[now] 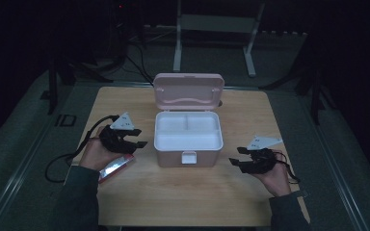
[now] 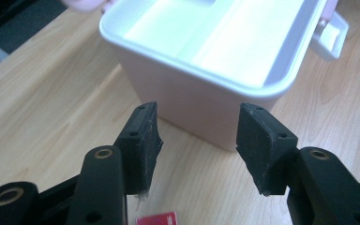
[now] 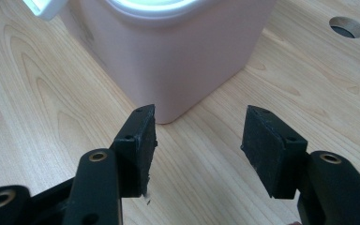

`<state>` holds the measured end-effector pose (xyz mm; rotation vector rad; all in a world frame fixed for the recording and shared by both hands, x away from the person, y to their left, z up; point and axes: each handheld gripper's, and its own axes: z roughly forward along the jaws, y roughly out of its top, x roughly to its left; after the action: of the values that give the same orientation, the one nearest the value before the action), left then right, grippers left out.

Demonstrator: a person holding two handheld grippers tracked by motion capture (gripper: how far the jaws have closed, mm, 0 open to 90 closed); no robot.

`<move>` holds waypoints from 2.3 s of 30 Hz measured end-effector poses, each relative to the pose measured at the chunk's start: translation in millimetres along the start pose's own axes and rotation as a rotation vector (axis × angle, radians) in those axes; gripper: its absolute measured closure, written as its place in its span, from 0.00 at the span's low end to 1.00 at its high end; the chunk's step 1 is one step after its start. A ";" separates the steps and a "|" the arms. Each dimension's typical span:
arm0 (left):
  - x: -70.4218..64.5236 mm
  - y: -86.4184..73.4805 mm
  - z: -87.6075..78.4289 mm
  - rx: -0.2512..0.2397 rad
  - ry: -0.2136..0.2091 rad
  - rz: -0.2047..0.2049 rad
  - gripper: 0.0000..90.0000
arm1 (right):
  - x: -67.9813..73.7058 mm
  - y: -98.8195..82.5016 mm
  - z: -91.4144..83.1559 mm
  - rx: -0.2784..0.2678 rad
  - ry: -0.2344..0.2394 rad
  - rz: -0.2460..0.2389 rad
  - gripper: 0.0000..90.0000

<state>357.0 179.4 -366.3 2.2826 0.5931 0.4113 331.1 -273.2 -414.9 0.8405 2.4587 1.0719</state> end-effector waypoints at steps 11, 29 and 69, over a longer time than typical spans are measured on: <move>7.3 32.5 4.6 0.022 -0.043 0.078 0.52 | -1.0 -1.5 0.8 0.007 0.003 0.003 0.49; 30.2 69.4 29.1 0.126 -0.166 0.211 0.60 | -2.8 -2.6 -1.0 0.011 0.004 0.001 0.49; 34.2 108.5 106.8 0.514 -0.346 0.315 0.90 | -6.3 -9.9 3.1 0.025 0.012 0.021 0.49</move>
<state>465.8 68.1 -356.9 2.8678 0.1679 -0.0058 333.7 -280.8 -423.9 0.8714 2.4836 1.0590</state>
